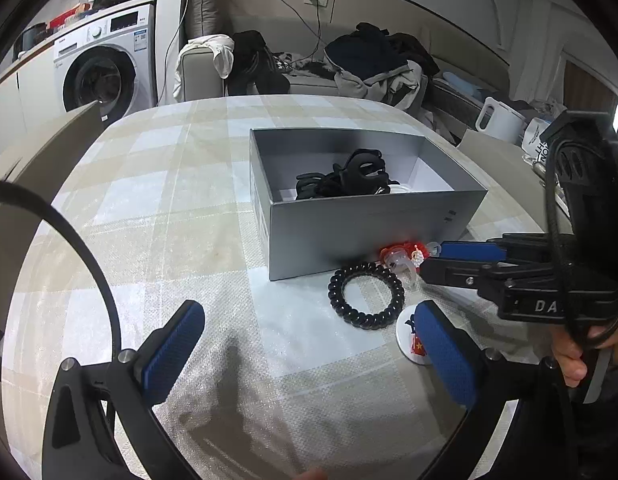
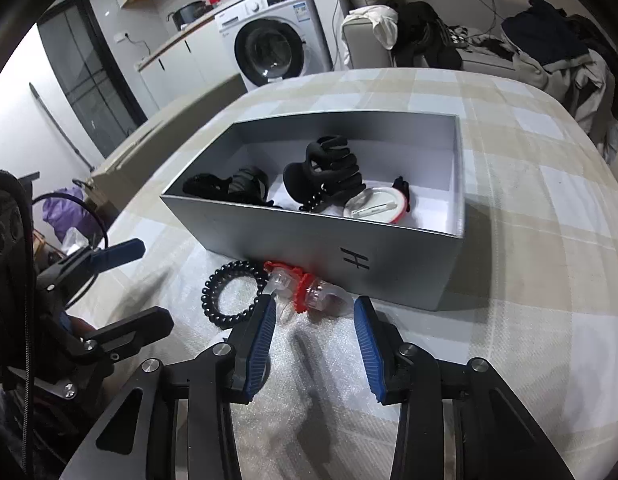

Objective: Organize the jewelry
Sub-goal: 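Move the right tool toward the red-and-clear hair ties and close on them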

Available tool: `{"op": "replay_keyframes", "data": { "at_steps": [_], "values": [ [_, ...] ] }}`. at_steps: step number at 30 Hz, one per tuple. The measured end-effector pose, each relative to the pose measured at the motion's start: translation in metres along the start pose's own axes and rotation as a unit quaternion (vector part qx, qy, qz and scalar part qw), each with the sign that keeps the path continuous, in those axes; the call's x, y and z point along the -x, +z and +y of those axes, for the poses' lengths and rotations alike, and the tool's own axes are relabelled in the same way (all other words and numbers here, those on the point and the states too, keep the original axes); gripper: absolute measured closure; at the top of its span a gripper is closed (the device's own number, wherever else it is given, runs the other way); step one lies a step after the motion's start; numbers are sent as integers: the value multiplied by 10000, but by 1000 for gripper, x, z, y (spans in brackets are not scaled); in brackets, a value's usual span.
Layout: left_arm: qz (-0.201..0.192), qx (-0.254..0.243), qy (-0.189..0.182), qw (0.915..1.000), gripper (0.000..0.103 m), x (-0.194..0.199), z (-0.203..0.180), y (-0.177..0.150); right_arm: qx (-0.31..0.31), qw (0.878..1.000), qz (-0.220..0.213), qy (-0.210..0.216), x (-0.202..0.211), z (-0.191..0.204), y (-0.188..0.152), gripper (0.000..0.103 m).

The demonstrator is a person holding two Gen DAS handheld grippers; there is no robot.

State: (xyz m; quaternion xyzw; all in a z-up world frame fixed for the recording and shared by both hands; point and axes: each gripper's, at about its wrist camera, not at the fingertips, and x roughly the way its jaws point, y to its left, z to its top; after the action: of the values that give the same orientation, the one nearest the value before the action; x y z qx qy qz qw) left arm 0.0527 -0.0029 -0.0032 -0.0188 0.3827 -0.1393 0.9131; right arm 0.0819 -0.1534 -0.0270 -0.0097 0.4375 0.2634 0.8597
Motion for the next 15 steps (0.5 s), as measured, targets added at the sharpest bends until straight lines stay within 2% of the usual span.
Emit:
{"op": "replay_keyframes", "data": {
  "at_steps": [2, 4, 10, 12, 15],
  "values": [
    [17, 4, 14, 10000, 1, 0, 0, 0, 35, 9999, 32, -104, -2, 3, 1, 66],
    [8, -10, 23, 10000, 1, 0, 0, 0, 25, 9999, 42, -156, -4, 3, 2, 71],
    [42, -12, 66, 10000, 1, -2, 0, 3, -23, 10000, -7, -61, -2, 0, 0, 80],
    [39, -12, 97, 9999, 1, -3, 0, 4, -34, 10000, 18, 75, -1, -2, -3, 100],
    [43, -19, 112, 9999, 1, -4, 0, 4, -49, 9999, 31, 103, 0, -5, -5, 99]
  ]
}}
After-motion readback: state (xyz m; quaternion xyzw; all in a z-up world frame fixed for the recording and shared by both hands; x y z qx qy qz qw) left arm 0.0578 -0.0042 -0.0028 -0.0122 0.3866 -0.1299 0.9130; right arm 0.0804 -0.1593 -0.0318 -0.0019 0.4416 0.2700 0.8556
